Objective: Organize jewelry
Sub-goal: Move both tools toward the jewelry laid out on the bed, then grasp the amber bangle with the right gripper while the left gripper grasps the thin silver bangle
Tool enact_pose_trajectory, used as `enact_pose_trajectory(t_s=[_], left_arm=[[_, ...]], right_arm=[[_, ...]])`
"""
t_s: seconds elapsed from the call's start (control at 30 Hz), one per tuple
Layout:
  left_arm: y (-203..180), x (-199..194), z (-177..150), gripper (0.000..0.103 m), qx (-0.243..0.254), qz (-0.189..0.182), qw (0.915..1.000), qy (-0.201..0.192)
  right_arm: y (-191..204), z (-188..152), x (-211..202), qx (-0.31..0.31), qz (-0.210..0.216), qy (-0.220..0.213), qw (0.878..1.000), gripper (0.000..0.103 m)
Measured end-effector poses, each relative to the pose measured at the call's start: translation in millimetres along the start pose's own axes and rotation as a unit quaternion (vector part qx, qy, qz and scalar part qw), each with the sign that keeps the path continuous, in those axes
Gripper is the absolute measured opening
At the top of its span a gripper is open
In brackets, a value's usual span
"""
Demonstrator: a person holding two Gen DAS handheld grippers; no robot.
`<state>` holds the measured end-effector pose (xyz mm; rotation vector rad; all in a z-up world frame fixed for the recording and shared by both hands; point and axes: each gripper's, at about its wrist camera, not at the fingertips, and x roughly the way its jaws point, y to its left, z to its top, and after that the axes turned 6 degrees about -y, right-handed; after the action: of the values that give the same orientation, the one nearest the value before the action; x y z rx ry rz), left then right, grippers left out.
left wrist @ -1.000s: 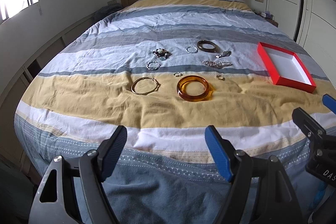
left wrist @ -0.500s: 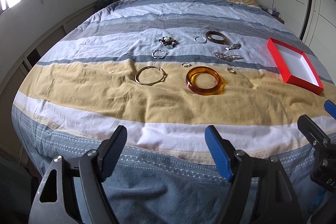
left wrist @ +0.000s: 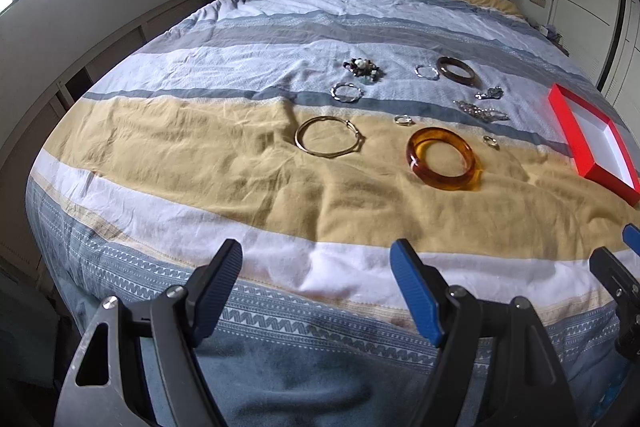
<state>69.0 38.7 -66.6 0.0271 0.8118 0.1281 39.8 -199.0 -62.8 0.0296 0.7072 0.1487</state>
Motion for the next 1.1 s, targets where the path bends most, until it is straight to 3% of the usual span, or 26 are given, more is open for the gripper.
enact_pose_trajectory(t_s=[0.3,0.43,0.57,0.87,1.1], left_arm=[[21,26,13,0.074,-0.022,-0.004,0.9997,0.012],[36,44,27,0.073,-0.039,-0.004,0.9991,0.014],[50,68,45,0.062,-0.056,-0.01,0.9982,0.017],[54,127,70,0.042,-0.084,-0.055,0.9939,0.046],[49,166,71,0.041,-0.086,-0.064,0.9907,0.084]], right_arm=[[9,12,32,0.007,0.054,0.032,0.998,0.081],[17,26,56,0.017,0.086,0.051,0.995,0.059],[28,42,83,0.026,0.119,0.064,0.99,0.048],[37,63,144,0.051,0.146,0.099,0.983,0.041],[37,57,176,0.056,0.147,0.128,0.979,0.038]])
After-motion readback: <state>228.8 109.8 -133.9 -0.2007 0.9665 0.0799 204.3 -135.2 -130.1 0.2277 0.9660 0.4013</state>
